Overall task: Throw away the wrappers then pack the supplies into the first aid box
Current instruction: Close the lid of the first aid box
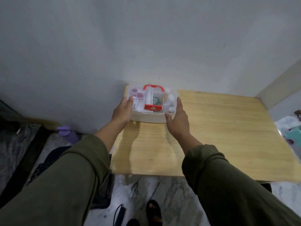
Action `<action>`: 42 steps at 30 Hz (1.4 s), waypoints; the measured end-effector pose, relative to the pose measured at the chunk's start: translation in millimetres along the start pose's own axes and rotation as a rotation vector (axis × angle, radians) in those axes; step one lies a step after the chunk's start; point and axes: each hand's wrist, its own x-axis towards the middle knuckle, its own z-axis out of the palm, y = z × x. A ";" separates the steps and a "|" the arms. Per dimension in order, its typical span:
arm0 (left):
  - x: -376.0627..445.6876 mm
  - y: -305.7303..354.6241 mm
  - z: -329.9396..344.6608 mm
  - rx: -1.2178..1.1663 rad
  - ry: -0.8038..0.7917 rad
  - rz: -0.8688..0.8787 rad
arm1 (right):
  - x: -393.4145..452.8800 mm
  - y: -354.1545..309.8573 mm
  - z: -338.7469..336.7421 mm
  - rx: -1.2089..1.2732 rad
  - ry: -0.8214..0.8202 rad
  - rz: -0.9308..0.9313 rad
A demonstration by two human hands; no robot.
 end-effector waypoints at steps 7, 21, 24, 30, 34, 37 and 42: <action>3.7 0.1 -1.8 -0.071 0.026 -0.006 | -9.4 -14.1 -3.0 0.314 0.026 0.079; -5.7 -13.3 4.1 -0.063 -0.001 0.015 | -15.3 -13.5 0.8 0.444 -0.154 0.103; -8.9 -16.6 9.2 -0.051 0.022 0.011 | -18.7 -8.2 2.5 0.416 -0.167 0.094; -8.6 -18.3 15.2 -0.006 0.073 0.019 | -17.4 3.4 4.5 0.337 -0.138 0.083; -8.4 -16.1 18.6 0.033 0.124 0.036 | -7.5 8.0 4.1 0.093 0.012 0.024; -8.3 -13.0 19.3 0.053 0.130 0.084 | -0.9 8.2 1.8 -0.222 0.126 -0.045; -0.5 -10.1 17.8 0.195 0.100 0.127 | 13.6 4.8 7.4 -0.443 0.074 -0.159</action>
